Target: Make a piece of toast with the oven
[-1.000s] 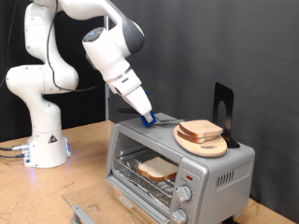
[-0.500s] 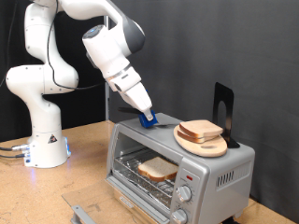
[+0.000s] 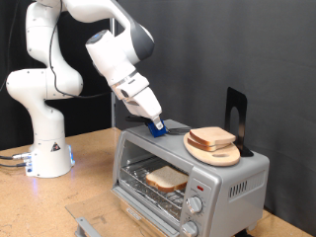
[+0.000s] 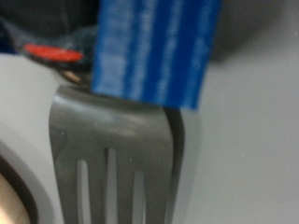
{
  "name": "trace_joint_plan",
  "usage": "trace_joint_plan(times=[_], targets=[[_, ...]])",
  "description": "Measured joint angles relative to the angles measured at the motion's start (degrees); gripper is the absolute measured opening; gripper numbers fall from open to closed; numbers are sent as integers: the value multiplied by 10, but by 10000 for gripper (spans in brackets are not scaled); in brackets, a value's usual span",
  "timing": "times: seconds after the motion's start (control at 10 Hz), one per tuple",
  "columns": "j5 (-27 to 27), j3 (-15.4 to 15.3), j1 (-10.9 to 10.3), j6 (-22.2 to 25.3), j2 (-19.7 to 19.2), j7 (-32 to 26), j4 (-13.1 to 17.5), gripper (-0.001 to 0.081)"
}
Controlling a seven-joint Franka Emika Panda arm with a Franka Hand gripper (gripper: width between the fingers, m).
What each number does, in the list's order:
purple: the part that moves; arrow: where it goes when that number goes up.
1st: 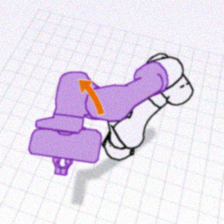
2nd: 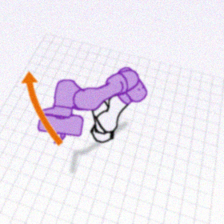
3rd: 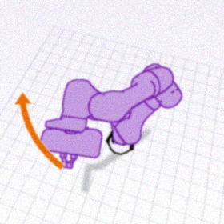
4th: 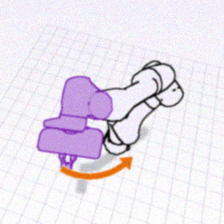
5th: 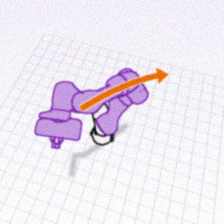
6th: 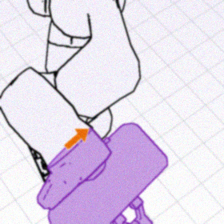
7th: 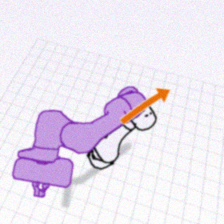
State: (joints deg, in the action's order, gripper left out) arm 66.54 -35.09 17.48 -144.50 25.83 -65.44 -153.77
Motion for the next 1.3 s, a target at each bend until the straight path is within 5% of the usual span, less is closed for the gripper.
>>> trace_joint_plan(times=[0.5,0.8,1.0,1.3], targets=[[20,49,0,94,33,-4,11,682],[-4,89,9,177,54,56,30,682],[-3,90,9,183,54,44,27,682],[-23,159,27,291,51,27,41,682]])
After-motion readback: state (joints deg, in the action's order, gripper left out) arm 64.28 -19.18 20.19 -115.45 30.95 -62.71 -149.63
